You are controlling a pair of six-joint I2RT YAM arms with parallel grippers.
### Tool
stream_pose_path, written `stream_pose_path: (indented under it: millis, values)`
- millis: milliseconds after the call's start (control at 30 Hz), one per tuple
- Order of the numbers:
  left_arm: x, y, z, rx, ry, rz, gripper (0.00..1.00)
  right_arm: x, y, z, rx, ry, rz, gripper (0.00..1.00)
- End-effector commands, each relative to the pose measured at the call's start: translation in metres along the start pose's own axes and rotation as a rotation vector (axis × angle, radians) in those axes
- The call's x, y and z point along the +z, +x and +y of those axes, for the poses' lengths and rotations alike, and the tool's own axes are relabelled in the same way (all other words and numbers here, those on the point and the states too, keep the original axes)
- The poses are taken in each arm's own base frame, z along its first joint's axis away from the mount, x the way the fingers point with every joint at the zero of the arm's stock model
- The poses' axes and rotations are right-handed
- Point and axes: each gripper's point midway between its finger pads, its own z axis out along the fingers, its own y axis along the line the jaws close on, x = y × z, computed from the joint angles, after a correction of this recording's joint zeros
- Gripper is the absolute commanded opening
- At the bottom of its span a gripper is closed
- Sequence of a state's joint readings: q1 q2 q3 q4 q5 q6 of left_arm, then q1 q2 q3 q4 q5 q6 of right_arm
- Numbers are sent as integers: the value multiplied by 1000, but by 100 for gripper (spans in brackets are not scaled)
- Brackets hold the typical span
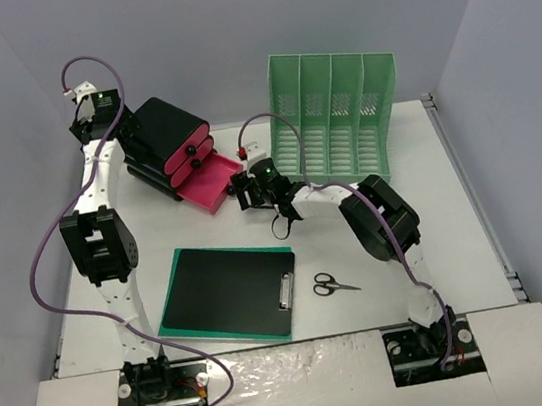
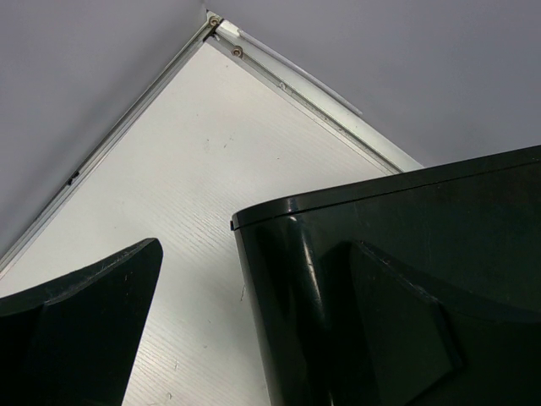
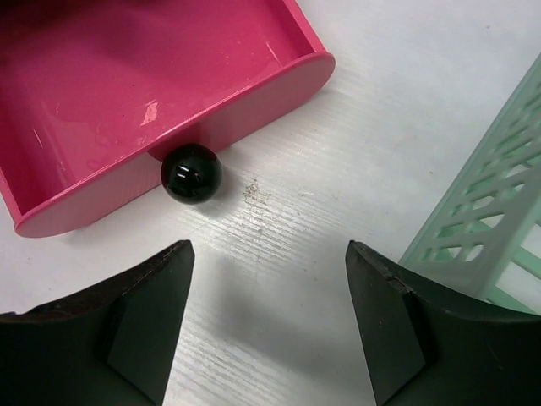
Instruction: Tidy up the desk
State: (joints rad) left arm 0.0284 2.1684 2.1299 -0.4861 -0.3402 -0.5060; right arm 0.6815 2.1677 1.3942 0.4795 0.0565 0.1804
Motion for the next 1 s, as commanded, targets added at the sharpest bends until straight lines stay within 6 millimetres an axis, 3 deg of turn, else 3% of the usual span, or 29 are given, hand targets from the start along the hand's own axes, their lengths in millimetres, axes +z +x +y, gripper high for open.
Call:
stream_pose_path:
  millis: [0, 133, 267, 400, 667, 867, 967]
  values:
    - [-3, 46, 33, 120, -83, 167, 90, -27, -59, 5, -7, -6, -124, 69]
    - [-3, 45, 33, 122, -83, 163, 90, -33, -78, 33, -30, -75, -124, 67]
    - [-1, 48, 34, 119, -84, 171, 90, -56, -81, 70, -99, -97, -83, 66]
    - [0, 54, 34, 118, -84, 181, 90, -87, -80, 75, -82, -88, -29, 65]
    - [2, 60, 33, 108, -82, 189, 90, -176, -56, 20, -18, 120, 127, 60]
    - [1, 59, 28, 105, -71, 190, 90, -215, -13, -3, 59, 221, 271, 56]
    - [0, 56, 26, 100, -64, 186, 90, -228, 28, -10, 75, 246, 376, 51]
